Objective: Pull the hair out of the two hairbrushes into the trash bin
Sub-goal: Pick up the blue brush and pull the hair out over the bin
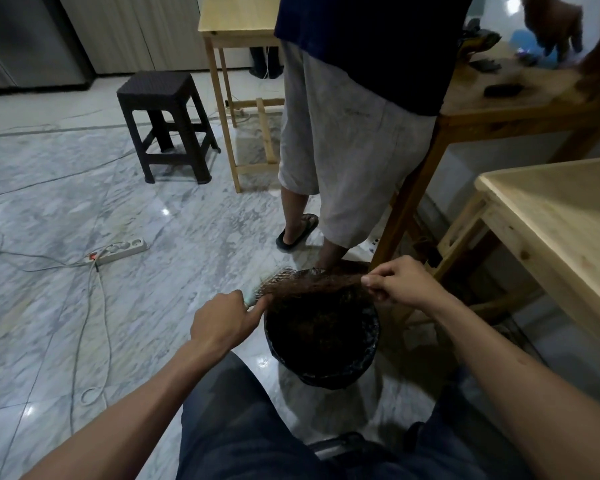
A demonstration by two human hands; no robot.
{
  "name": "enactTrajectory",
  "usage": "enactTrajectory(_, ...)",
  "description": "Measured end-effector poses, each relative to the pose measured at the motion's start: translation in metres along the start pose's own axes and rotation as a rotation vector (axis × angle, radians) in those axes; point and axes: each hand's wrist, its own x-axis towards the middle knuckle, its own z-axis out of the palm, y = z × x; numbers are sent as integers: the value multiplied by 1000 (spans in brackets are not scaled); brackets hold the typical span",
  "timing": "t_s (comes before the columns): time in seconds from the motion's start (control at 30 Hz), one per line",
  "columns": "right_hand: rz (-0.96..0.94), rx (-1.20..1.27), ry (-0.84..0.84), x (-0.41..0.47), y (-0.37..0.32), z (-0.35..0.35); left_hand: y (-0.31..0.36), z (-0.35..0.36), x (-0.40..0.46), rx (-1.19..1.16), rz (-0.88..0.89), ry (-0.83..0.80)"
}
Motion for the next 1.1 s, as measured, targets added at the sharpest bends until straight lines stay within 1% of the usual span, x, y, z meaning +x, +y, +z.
enactTrajectory(0.07, 37, -72, -39, 5, 4, 6, 10, -1, 0, -14, 35, 20)
enactTrajectory(0.17, 73, -175, -203, 8, 1, 14, 24, -4, -2, -21, 93, 40)
enactTrajectory(0.2, 71, -196, -235, 9, 0, 16, 29, -6, -2, -23, 111, 46)
enactTrajectory(0.27, 40, -176, -245, 10, -5, 19, 36, -11, -3, -28, 136, 64)
enactTrajectory(0.37, -41, -48, -216, 9, -9, 21, 46, -16, -4, -28, 163, 87)
enactTrajectory(0.47, -92, -33, -141, 9, -8, 24, 52, -20, -3, -69, 166, 91)
enactTrajectory(0.57, -36, -58, 4, 11, 0, 23, 51, -24, 0, -122, 131, 89)
enactTrajectory(0.63, 24, -106, 69, 11, 6, 20, 47, -28, 3, -154, 100, 93)
enactTrajectory(0.73, 129, -147, 116, 14, 20, 21, 43, -34, 7, -174, 73, 104)
enactTrajectory(0.8, 158, -178, 117, 15, 22, 23, 45, -35, 8, -177, 73, 109)
enactTrajectory(0.87, 168, -179, 42, 15, 18, 25, 48, -34, 7, -173, 81, 104)
enactTrajectory(0.97, 149, -195, -189, 18, 7, 20, 52, -30, 5, -143, 108, 96)
enactTrajectory(1.0, 120, -201, -224, 19, 3, 18, 53, -29, 4, -141, 116, 93)
enactTrajectory(1.03, 76, -167, -241, 19, 0, 17, 54, -29, 3, -148, 118, 85)
enactTrajectory(1.1, -21, 19, -256, 18, -6, 17, 58, -30, 1, -176, 111, 64)
